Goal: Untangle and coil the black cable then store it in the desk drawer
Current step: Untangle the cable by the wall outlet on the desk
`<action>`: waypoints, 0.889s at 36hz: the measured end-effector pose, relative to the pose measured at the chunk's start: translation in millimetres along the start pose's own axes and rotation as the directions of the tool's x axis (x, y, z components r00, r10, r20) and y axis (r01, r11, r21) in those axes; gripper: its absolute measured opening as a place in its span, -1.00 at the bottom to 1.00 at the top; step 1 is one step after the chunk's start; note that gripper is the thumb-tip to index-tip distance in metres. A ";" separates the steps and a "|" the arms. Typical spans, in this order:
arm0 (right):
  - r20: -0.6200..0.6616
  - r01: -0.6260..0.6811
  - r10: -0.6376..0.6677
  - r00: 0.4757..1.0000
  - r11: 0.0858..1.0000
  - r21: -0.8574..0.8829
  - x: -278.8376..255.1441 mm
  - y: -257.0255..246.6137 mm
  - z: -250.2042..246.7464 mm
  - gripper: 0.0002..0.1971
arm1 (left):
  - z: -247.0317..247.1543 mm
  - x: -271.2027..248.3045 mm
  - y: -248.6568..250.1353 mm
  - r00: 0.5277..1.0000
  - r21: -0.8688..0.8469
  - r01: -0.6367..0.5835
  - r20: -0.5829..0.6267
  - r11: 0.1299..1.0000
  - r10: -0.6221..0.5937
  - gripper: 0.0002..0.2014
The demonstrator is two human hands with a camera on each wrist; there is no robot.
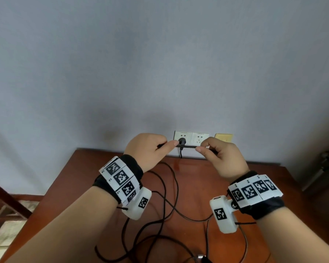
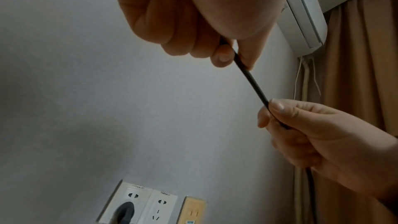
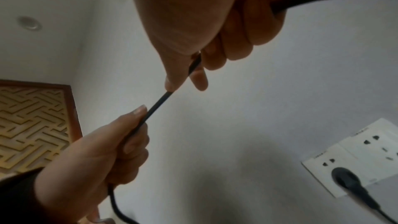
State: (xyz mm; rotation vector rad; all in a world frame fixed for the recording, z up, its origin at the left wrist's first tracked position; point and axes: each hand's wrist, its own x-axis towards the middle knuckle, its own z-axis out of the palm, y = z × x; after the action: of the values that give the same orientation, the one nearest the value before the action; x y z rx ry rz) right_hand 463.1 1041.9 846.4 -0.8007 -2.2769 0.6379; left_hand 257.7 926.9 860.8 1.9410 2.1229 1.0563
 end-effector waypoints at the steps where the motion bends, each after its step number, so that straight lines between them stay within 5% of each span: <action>1: -0.009 0.004 -0.004 1.000 1.000 -0.014 0.3 3.3 -1.6 -0.80 | -0.9 -0.4 -1.7 1.000 0.006 -0.001 -0.007 1.000 0.001 -0.43; 7: -0.035 0.006 -0.007 0.999 0.999 -0.033 -3.8 15.0 -5.1 -0.69 | -5.0 -2.9 -11.1 1.000 0.120 0.016 -0.023 0.993 -0.013 -0.47; 12: -0.092 0.071 -0.071 0.993 0.997 -0.006 -3.9 -3.2 8.1 -0.67 | 3.1 -2.8 -6.7 0.996 0.078 0.086 -0.030 0.993 -0.084 -0.80; 21: -0.096 0.176 -0.170 0.981 0.982 0.061 5.4 -30.9 25.2 -0.74 | 22.9 -3.0 38.8 0.997 -0.154 0.039 -0.059 0.987 -0.048 -0.77; 32: 0.093 0.193 -0.195 0.976 0.981 0.026 0.4 -14.3 7.8 -0.59 | 20.2 -10.6 17.6 1.000 0.048 -0.023 -0.019 0.999 0.024 -0.43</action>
State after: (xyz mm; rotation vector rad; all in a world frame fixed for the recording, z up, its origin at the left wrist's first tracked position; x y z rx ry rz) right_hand 452.1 1030.4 850.0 -0.5410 -2.3958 0.6154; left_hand 284.6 925.3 850.6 1.9896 2.1598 1.0425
